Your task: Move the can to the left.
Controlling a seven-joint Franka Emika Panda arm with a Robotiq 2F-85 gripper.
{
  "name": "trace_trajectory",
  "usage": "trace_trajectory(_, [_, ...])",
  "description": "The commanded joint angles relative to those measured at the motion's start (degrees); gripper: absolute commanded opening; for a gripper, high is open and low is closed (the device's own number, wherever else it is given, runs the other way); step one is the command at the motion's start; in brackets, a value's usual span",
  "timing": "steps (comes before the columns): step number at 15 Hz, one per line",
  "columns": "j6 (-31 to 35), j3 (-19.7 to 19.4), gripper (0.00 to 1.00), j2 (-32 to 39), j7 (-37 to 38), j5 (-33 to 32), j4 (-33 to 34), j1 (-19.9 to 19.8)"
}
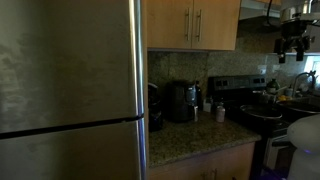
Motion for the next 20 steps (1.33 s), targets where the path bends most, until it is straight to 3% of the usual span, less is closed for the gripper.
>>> trace_trajectory(1, [-0.16, -0.02, 1.0, 0.39, 0.2, -0.07, 0.19, 0.31])
trace_trajectory(9, [-0.16, 0.0, 1.0, 1.65, 0.18, -0.07, 0.2, 0.29])
trace_trajectory(12, [8.49, -3.5, 1.0, 6.32, 9.06, 4.95, -3.92, -3.14])
trace_trajectory(17, [27.83, -3.88, 1.0, 9.22, 19.29, 7.27, -12.26, -8.46])
trace_trajectory(18, [22.84, -3.61, 1.0, 8.96, 15.8, 7.27, -9.29, -7.31])
trace_trajectory(20, [26.56, -3.52, 1.0, 10.05, 17.54, 7.28, -11.2, -8.65])
